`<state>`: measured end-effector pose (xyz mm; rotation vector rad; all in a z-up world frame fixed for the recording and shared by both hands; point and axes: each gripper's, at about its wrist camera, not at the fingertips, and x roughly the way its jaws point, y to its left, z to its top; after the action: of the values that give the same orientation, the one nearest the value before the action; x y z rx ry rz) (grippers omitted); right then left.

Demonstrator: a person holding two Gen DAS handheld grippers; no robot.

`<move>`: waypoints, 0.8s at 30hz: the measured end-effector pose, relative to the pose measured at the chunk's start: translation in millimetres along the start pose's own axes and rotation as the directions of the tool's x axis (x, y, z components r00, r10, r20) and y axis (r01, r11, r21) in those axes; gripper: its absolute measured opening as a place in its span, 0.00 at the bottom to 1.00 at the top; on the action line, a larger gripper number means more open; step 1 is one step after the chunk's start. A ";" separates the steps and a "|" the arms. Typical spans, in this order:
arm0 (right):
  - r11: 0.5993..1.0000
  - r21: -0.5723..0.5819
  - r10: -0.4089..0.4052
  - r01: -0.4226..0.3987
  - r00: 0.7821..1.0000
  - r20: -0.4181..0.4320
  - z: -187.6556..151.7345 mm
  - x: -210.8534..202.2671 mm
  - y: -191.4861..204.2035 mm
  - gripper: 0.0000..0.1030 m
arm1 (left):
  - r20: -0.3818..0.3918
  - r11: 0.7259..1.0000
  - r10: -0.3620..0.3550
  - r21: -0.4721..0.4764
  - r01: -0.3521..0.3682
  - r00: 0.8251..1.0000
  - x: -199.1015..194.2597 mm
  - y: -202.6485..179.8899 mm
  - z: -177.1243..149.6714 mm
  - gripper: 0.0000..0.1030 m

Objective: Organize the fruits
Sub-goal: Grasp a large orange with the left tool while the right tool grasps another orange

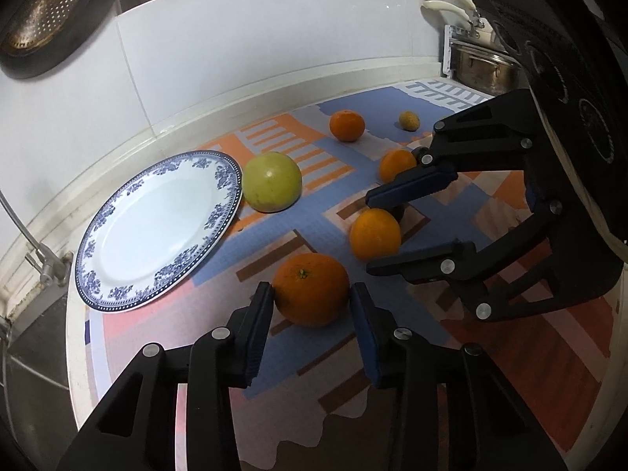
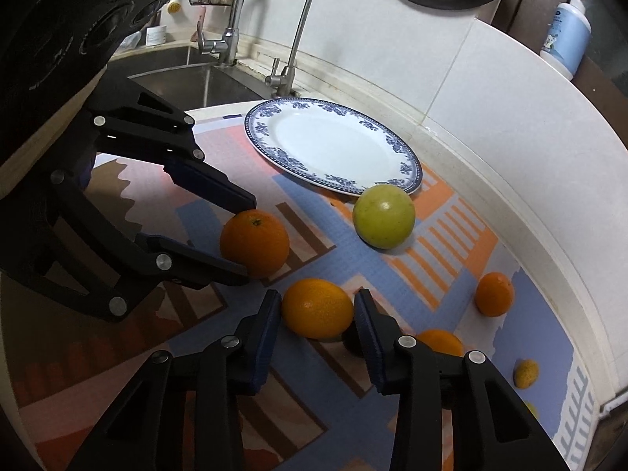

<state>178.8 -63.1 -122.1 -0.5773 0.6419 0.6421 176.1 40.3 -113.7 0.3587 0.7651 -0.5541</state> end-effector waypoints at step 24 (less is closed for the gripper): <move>0.995 0.094 -0.022 0.019 0.999 0.029 -3.3 -12.9 -1.8 0.38 | -0.005 0.993 0.080 -0.091 -0.080 0.997 2.0 5.9 -1.1 0.40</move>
<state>170.8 -71.1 -114.9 -0.4852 0.6339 0.5975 180.2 44.9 -115.3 0.3044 0.7716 -0.4421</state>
